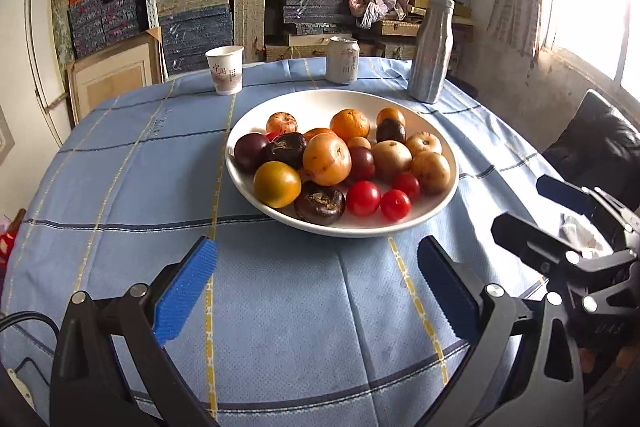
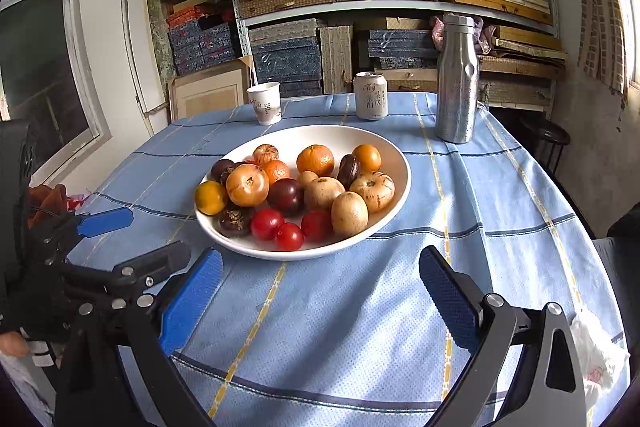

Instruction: Organize fruits

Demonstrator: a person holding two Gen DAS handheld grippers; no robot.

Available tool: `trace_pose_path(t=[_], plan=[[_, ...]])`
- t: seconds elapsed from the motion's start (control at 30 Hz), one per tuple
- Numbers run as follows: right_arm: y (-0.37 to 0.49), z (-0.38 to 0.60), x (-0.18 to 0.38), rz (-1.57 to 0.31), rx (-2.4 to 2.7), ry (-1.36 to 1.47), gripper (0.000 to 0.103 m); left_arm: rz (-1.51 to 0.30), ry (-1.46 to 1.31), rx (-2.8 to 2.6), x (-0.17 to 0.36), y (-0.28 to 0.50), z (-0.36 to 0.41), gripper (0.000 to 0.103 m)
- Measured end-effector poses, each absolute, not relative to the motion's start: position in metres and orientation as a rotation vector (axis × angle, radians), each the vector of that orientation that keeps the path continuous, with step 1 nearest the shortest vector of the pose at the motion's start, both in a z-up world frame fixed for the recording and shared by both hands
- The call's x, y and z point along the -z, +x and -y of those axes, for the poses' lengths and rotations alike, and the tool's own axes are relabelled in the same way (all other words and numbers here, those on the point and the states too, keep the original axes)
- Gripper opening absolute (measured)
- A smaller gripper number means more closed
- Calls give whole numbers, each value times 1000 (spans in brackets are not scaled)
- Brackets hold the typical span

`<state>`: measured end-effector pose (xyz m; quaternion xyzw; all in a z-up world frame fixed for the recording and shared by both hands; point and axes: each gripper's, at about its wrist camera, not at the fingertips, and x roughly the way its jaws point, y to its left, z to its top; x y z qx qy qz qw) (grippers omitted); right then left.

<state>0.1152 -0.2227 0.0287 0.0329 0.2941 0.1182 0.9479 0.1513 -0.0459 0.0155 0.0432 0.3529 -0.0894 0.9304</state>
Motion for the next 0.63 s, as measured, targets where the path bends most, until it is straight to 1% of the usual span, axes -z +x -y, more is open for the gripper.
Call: trace_pose_path(t=[0.63], plan=[[112, 234, -30, -589, -228, 103, 100, -667, 99, 132, -23, 140, 44, 99]])
